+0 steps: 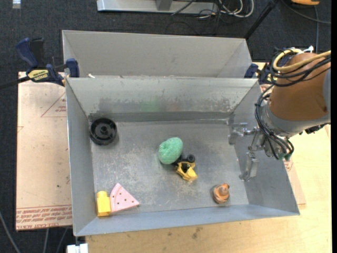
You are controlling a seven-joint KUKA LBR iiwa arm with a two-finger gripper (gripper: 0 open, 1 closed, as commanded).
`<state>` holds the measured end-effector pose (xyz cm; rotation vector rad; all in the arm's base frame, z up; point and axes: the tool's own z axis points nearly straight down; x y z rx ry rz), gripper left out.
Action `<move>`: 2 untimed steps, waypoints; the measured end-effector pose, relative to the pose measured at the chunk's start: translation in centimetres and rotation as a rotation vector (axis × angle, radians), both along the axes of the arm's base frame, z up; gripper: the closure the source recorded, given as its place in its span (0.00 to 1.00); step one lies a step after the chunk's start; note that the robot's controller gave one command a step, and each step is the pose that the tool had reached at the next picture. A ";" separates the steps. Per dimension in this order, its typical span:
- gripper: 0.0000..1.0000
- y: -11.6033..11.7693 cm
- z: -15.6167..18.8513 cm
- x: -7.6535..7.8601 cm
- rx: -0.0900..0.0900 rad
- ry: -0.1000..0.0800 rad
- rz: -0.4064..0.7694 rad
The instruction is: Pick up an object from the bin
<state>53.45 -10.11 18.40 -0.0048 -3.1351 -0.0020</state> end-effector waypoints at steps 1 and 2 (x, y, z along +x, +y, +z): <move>0.00 0.0 0.5 0.1 -0.001 -0.007 0.003; 0.00 1.1 -2.4 2.3 -0.003 -0.016 -0.057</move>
Offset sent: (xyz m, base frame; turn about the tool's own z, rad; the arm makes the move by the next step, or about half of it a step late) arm 0.0529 0.0324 -0.0835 0.1503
